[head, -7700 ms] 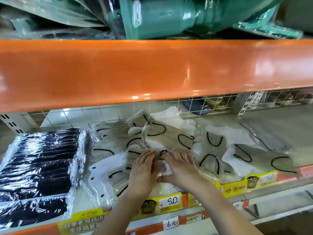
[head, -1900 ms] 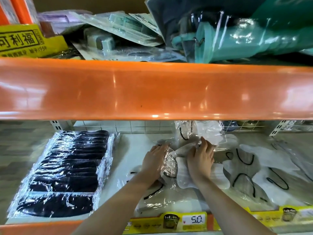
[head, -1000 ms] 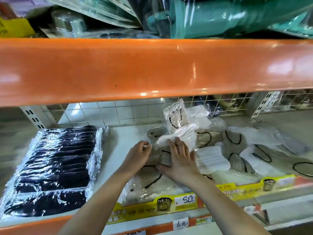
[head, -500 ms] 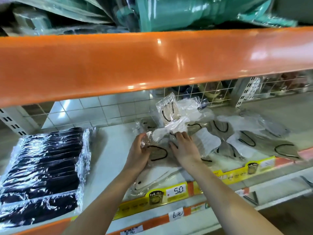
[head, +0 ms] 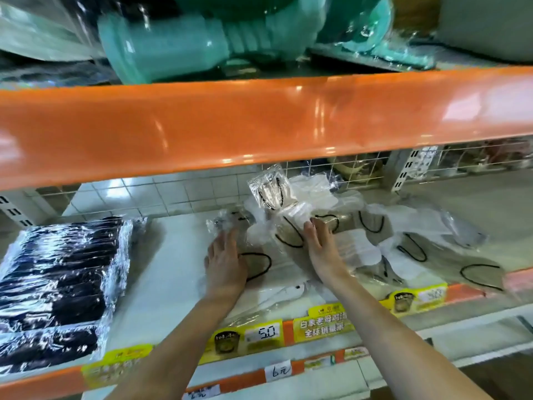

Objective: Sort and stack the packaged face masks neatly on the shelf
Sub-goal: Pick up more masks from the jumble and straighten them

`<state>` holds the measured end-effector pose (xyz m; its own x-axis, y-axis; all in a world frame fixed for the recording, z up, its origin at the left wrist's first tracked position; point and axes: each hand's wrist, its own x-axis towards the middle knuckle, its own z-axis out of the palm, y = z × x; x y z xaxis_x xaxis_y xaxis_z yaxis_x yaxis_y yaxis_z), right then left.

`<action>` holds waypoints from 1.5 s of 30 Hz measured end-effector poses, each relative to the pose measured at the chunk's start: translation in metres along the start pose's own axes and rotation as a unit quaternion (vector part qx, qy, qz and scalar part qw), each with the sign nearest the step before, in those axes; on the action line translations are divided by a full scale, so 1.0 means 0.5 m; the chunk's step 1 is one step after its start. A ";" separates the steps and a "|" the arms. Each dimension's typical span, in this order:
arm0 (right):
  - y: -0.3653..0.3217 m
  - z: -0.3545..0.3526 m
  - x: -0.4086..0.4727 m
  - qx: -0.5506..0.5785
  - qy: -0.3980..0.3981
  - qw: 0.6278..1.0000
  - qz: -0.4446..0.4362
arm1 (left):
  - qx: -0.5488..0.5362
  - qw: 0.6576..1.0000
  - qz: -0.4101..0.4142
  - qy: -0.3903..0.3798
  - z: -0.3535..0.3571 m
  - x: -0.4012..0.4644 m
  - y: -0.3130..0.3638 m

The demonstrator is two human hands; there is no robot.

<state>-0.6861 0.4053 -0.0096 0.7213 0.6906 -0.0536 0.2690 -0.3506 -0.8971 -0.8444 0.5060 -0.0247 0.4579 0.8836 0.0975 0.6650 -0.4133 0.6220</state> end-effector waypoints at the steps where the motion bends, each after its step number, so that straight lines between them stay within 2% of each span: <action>1: 0.001 -0.004 0.001 -0.010 -0.008 1.000 -0.005 | 0.030 0.999 -0.009 0.013 -0.002 -0.007 0.006; 3: 0.007 -0.011 0.008 -0.078 -0.011 0.997 -0.024 | 0.060 0.998 0.003 0.011 -0.003 -0.022 0.012; 6: 0.022 -0.012 0.021 -0.198 -0.007 0.976 -0.092 | 0.121 0.988 0.091 0.023 0.001 -0.055 0.007; 9: 0.036 -0.007 0.012 -0.228 -0.024 0.963 -0.145 | 0.142 0.974 0.165 0.058 0.017 -0.081 0.001; 11: 0.042 0.001 -0.003 -0.248 -0.019 0.949 -0.195 | 0.134 0.974 0.173 0.061 0.026 -0.090 0.010; 14: 0.051 0.009 -0.025 -0.318 -0.019 0.924 -0.212 | 0.082 0.987 0.130 0.043 0.040 -0.089 0.034; 17: 0.059 0.004 -0.034 -0.368 -0.085 0.904 -0.202 | -0.007 0.999 0.025 0.036 0.054 -0.073 0.060; 20: 0.071 -0.004 -0.028 -0.385 -0.132 0.887 -0.218 | -0.083 0.993 -0.052 0.063 0.070 -0.059 0.077; 26: 0.078 -0.025 -0.020 -0.356 -0.158 0.896 -0.213 | -0.146 0.981 -0.103 0.076 0.087 -0.050 0.090; 31: 0.074 -0.033 -0.016 -0.267 -0.141 0.934 -0.192 | -0.217 0.969 -0.084 0.084 0.067 -0.042 0.077; 33: 0.075 -0.034 -0.012 -0.238 -0.119 0.946 -0.185 | -0.320 0.930 -0.135 0.121 0.055 -0.035 0.066; 36: 0.083 -0.036 -0.002 -0.239 -0.094 0.950 -0.175 | -0.495 0.828 -0.212 0.158 0.026 -0.034 0.048; 39: 0.087 -0.038 0.009 -0.248 -0.090 0.950 -0.168 | -0.590 0.764 -0.217 0.148 -0.008 -0.041 0.033; 42: 0.074 -0.027 0.006 -0.210 -0.066 0.958 -0.184 | -0.675 0.698 -0.210 0.117 -0.032 -0.042 0.005; 43: 0.068 -0.019 0.001 -0.180 -0.045 0.962 -0.199 | -0.691 0.685 -0.206 0.103 -0.038 -0.041 -0.004; 45: 0.048 0.001 -0.012 -0.108 -0.025 0.974 -0.199 | -0.698 0.689 -0.186 0.063 -0.054 -0.042 -0.023</action>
<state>-0.6842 0.3930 -0.0312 0.5011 0.8273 0.2538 0.6534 -0.1695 -0.7378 -0.8775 0.4981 -0.0127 0.2949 0.9202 -0.2574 -0.5330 0.3819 0.7550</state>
